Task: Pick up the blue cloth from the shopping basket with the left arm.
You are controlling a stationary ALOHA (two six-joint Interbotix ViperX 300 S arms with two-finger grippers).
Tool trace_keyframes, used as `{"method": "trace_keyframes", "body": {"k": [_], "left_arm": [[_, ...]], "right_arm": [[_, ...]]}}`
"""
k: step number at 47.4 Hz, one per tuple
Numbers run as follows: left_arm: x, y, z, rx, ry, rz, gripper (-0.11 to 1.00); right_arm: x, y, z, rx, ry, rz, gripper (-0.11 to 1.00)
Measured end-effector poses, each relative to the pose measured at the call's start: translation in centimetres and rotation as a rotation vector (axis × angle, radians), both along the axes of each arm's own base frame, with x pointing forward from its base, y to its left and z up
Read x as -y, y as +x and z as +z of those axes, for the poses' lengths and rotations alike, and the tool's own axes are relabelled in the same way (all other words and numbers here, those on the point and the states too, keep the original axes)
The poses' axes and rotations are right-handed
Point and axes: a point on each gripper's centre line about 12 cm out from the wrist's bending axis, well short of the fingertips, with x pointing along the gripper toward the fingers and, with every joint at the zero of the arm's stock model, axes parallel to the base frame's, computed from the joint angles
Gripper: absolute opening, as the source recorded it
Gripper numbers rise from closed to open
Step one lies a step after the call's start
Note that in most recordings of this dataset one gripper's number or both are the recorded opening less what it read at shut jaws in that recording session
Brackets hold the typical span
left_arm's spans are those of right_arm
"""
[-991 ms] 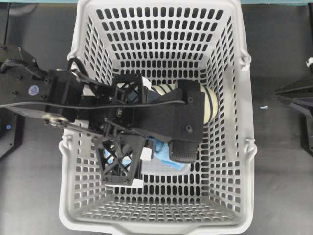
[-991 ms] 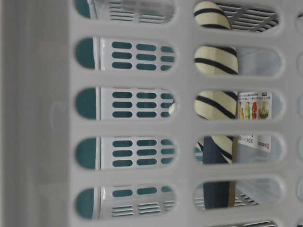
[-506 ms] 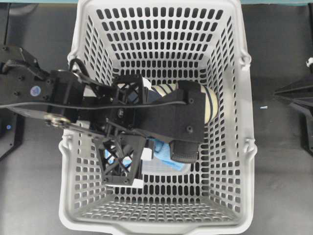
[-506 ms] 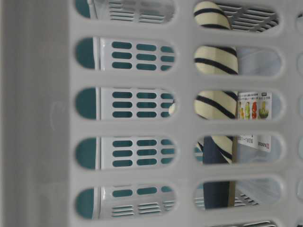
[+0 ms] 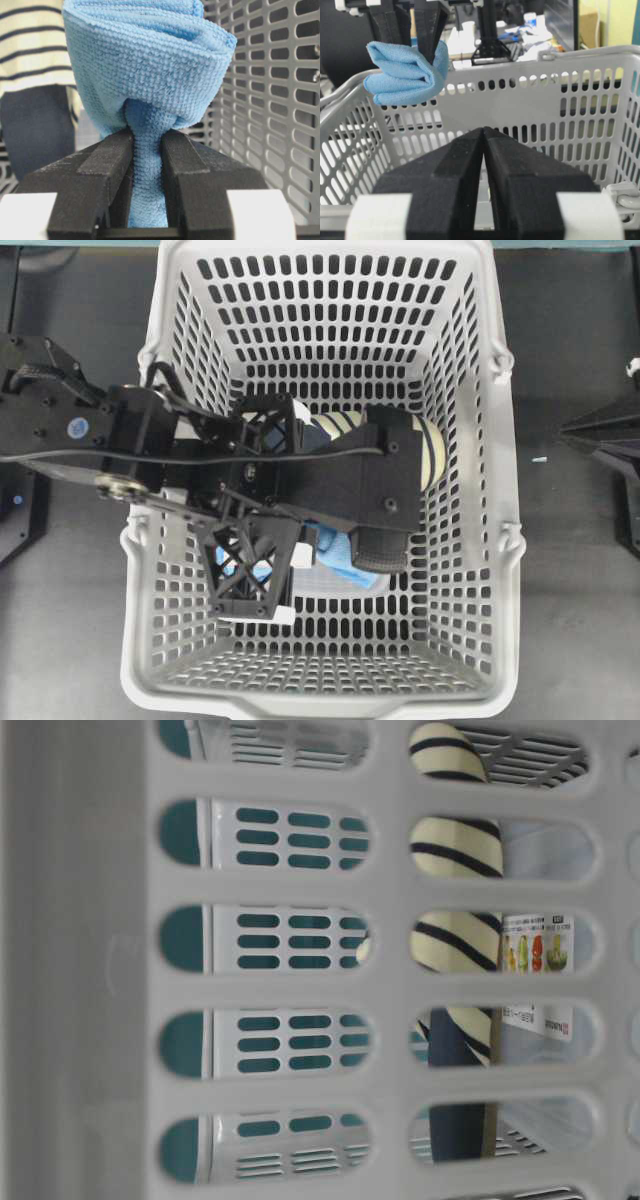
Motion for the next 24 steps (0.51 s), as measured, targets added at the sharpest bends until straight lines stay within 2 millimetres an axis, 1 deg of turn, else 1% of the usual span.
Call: {"method": "trace_keyframes", "body": {"k": [18,24], "left_arm": [[0.01,0.04,-0.07,-0.002,-0.003,0.005,0.14],[-0.05,0.16,-0.88,-0.023,0.002,0.007,0.14]], "right_arm": [[-0.03,0.00,0.00,0.000,-0.002,0.002,0.01],[-0.03,-0.03,-0.09,-0.005,-0.002,0.002,0.01]]}}
